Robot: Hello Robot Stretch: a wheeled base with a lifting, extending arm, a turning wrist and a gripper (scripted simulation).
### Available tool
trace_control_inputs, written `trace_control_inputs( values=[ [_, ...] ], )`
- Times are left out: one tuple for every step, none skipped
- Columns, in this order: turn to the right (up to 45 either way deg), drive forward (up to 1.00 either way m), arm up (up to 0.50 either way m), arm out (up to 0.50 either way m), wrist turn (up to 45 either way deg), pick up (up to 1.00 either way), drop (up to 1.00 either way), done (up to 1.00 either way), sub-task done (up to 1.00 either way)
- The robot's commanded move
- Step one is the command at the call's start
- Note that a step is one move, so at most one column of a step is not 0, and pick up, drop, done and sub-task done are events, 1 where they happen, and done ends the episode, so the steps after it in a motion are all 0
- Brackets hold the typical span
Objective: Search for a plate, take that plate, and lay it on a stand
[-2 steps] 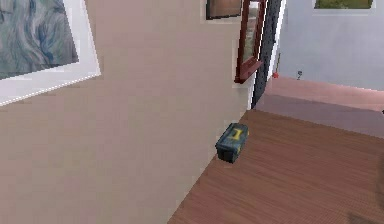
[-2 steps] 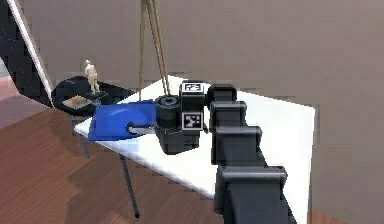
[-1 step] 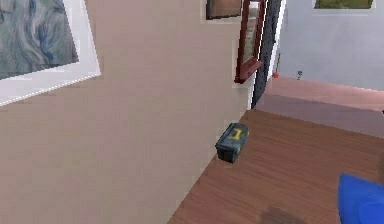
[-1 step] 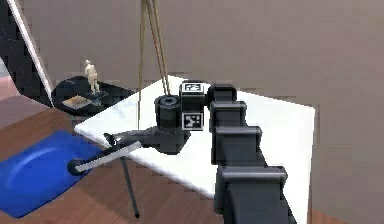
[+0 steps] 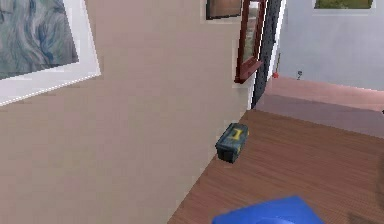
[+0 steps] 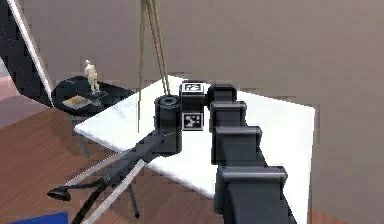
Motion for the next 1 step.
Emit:
trace_control_inputs(
  values=[
    [0.0,0.0,0.0,0.0,-15.0,0.0,0.0,0.0,0.0]
  ],
)
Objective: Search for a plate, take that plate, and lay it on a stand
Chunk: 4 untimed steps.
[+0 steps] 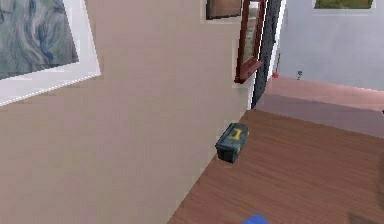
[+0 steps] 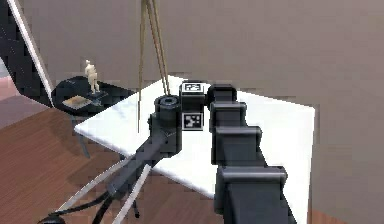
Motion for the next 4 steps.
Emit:
trace_control_inputs(
  values=[
    [0.0,0.0,0.0,-0.16,0.0,0.0,0.0,0.0,0.0],
    [-45.0,0.0,0.0,0.0,0.0,0.0,0.0,0.0,0.0],
    [-45.0,0.0,0.0,0.0,0.0,0.0,0.0,0.0,0.0],
    [-45.0,0.0,0.0,0.0,0.0,0.0,0.0,0.0,0.0]
  ],
)
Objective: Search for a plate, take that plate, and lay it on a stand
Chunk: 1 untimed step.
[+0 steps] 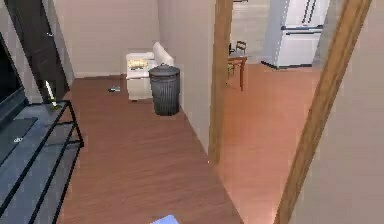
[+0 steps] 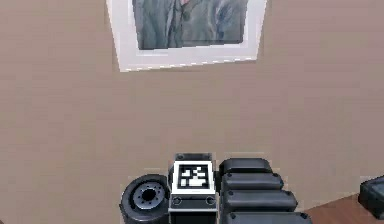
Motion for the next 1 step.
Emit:
trace_control_inputs(
  values=[
    [-15.0,0.0,0.0,0.0,0.0,0.0,0.0,0.0,0.0]
  ],
)
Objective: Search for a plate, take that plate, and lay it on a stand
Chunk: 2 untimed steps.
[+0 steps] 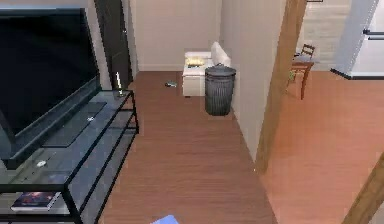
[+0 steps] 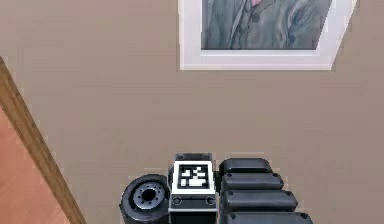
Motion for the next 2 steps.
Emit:
trace_control_inputs(
  values=[
    [0.0,1.0,0.0,0.0,0.0,0.0,0.0,0.0,0.0],
    [-3.0,0.0,0.0,0.0,0.0,0.0,0.0,0.0,0.0]
  ],
)
